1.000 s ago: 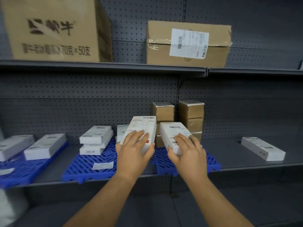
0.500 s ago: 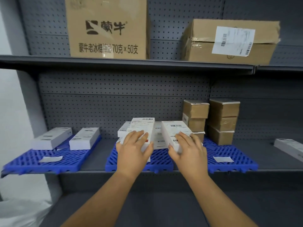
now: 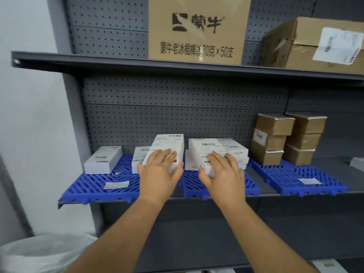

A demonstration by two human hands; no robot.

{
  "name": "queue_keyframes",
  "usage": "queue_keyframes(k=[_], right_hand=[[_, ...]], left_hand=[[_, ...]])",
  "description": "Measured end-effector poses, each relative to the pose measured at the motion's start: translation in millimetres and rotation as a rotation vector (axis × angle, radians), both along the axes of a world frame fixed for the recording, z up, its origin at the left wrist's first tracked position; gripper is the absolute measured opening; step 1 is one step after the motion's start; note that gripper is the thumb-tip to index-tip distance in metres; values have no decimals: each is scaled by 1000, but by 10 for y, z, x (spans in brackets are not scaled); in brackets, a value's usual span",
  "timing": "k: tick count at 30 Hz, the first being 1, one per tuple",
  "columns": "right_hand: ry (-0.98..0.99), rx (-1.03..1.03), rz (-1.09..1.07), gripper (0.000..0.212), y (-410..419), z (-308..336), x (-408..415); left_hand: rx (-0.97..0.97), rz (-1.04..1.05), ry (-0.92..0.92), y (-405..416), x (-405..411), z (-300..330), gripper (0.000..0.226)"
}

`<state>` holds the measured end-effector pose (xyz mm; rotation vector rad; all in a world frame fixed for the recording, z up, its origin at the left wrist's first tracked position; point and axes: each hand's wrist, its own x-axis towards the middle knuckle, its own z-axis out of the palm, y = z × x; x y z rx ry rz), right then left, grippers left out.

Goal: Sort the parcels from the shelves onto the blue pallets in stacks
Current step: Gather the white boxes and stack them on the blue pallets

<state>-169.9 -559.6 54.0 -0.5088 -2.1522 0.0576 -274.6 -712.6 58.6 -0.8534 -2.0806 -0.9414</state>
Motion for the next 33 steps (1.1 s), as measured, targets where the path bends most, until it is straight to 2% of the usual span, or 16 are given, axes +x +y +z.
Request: queue_keyframes(k=[15,22,33], right_hand=[[28,0,66,46,-918,-241,-1245],[48,10,102,49,-1177,-235,-1810],[9,8,63,48,-1365,-299,-2291]], left_hand=[[-50,49,32,-930,-1114,-212,46],[-91,154,51,-1320,-1674,-125,45],[-144,169,-69,-1623,-2187,-224,47]])
